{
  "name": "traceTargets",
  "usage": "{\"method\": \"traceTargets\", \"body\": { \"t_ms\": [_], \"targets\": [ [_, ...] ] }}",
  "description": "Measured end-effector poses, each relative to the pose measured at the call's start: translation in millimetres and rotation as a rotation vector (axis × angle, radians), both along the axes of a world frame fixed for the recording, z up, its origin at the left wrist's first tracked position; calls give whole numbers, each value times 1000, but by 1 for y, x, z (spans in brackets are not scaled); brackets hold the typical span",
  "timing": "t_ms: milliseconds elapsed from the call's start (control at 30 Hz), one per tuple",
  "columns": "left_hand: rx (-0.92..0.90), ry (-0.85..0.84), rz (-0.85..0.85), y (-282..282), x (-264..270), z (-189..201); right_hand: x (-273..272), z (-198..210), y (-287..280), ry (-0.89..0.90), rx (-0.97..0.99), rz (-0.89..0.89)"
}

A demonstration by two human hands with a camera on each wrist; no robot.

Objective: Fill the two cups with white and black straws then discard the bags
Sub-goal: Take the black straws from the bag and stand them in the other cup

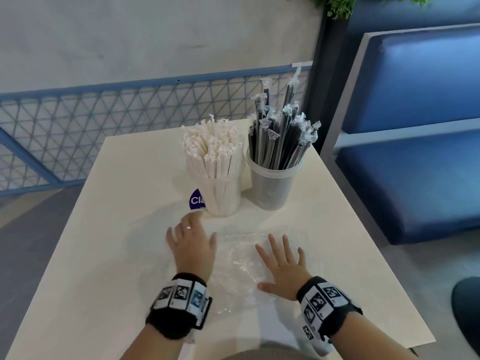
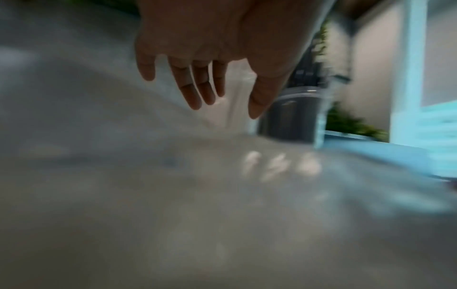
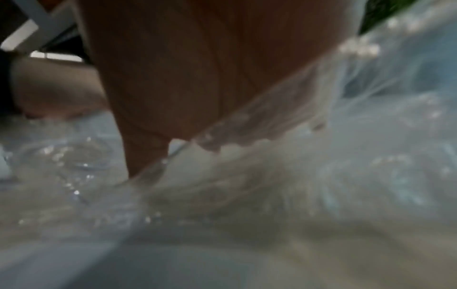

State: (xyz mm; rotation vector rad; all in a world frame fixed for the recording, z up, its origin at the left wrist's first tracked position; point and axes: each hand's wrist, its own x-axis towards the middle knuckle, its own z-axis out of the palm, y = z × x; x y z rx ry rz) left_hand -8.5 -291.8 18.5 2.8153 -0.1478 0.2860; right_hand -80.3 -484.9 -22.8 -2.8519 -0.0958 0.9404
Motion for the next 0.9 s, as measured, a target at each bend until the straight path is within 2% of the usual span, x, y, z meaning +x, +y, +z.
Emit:
{"method": "traceTargets", "body": {
  "t_ms": [33,67,133,200,300,433,633,900],
  "targets": [
    [84,2,-123,-11,-6,5,2,-4,2,13,-16,7],
    [160,74,-243,-22,-13,6,4,-7,4,24,-27,10],
    [266,318,-406,-39,-23,-1,9,-11,10,43,-32,-14],
    [352,588,-445,-47,-26,-16,13,-14,15,56,-41,-29],
    [413,770,-465,-39,-20,-41,15,-15,17,70,-35,-17],
    [498,776,-543,-19,-5,-56,16,-15,9,75,6,4],
    [477,793,-552,-8,1,-58,11,-18,-16,36,-26,74],
    [461,855,-540,16,8,-49,-1,-8,-50,46,15,-5]
  ]
}}
